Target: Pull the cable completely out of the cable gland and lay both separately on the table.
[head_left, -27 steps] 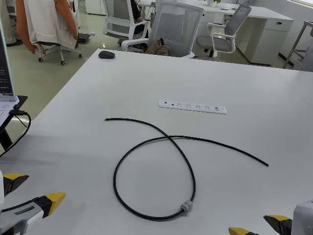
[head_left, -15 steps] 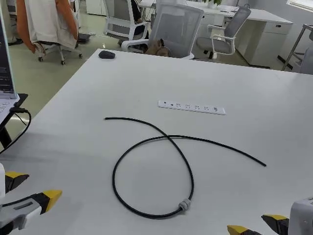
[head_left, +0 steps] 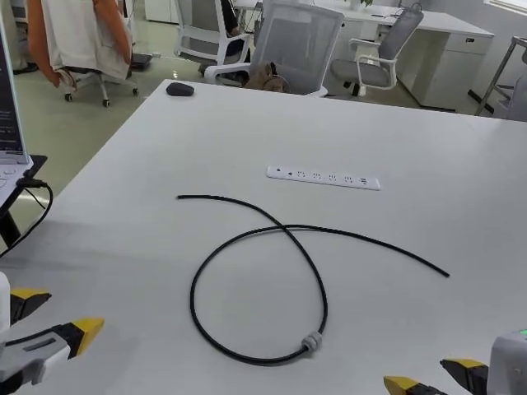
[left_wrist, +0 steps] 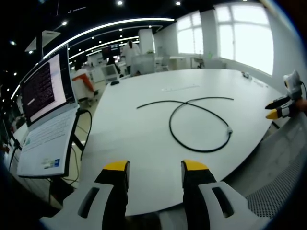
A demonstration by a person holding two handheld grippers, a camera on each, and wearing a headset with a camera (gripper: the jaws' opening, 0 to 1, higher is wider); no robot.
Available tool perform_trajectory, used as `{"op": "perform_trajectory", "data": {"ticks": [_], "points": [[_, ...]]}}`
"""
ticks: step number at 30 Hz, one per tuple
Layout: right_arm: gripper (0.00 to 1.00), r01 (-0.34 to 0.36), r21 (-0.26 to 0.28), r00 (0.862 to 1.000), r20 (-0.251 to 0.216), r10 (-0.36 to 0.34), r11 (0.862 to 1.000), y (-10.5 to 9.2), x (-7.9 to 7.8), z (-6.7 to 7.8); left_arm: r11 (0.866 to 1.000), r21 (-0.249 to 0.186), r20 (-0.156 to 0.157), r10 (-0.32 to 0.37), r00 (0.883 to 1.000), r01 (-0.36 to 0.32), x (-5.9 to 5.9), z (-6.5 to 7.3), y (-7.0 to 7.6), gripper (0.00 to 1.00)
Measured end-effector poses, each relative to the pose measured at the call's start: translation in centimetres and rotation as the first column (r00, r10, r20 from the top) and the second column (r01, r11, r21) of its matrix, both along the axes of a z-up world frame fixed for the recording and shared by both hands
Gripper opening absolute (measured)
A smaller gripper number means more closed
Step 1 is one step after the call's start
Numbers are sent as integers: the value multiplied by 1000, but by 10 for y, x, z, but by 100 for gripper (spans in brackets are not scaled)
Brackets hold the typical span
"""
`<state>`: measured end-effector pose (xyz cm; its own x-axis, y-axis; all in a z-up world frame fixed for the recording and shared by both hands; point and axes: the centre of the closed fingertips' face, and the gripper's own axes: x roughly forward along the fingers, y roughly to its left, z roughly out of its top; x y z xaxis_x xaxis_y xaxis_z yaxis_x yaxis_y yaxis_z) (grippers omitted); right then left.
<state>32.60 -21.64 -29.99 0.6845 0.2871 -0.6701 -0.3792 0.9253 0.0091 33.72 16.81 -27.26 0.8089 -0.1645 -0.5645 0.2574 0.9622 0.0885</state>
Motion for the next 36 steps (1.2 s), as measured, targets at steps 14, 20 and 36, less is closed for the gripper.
{"op": "perform_trajectory", "data": {"ticks": [14, 20, 36], "points": [[48, 0, 5, 1000, 0, 0, 1000, 0, 0, 0, 1000, -1, -13, -13, 1000, 13, -1, -2, -2, 43], [48, -3, 6, 1000, -3, 3, 1000, 1, 0, -1, 1000, -1, -18, -16, 1000, 16, -2, -3, -3, 42], [47, -14, 21, 1000, 17, 14, 1000, 4, 2, 3, 974, 111, -5, -198, 980, 197, 6, 26, -31, 32]]}}
